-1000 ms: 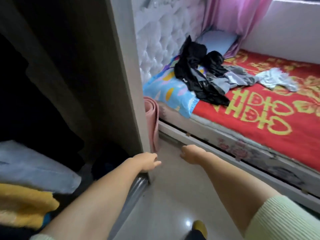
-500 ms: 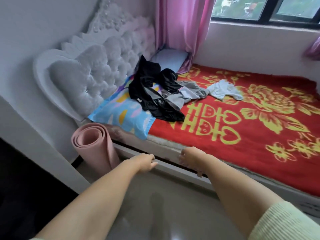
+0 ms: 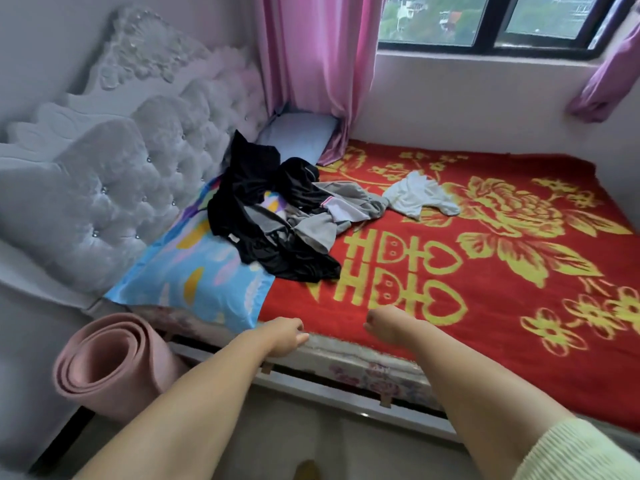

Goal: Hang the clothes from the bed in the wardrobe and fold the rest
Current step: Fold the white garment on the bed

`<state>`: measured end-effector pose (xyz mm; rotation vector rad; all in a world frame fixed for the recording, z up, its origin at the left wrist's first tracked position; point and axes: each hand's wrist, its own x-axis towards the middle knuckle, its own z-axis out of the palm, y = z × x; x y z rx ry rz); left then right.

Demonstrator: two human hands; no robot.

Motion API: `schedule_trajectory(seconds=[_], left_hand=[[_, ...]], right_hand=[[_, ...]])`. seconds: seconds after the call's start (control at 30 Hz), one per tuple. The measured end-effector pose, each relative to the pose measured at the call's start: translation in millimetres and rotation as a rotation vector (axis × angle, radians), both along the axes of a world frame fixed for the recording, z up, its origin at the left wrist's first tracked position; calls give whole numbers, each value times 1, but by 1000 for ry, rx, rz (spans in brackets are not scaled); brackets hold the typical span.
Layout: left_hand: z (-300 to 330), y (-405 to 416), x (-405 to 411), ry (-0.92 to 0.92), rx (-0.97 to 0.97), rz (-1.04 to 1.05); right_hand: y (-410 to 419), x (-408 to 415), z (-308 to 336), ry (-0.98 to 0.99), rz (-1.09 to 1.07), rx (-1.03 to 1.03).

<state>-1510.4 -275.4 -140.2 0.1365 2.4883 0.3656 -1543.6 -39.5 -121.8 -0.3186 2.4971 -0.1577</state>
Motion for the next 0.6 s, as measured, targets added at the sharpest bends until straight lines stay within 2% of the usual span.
schedule_trajectory(seconds=[0.27,0.5,0.6], left_hand=[[25,16,-153,66,-17,-147],[8,53,-237,9,8,-251],[-2,63,-272,-6,12,-231]], right_hand=[[21,-110,20,63,-167,20],[48,-178,-6,-2,-249,18],[59,-221,-24,-25,-234,27]])
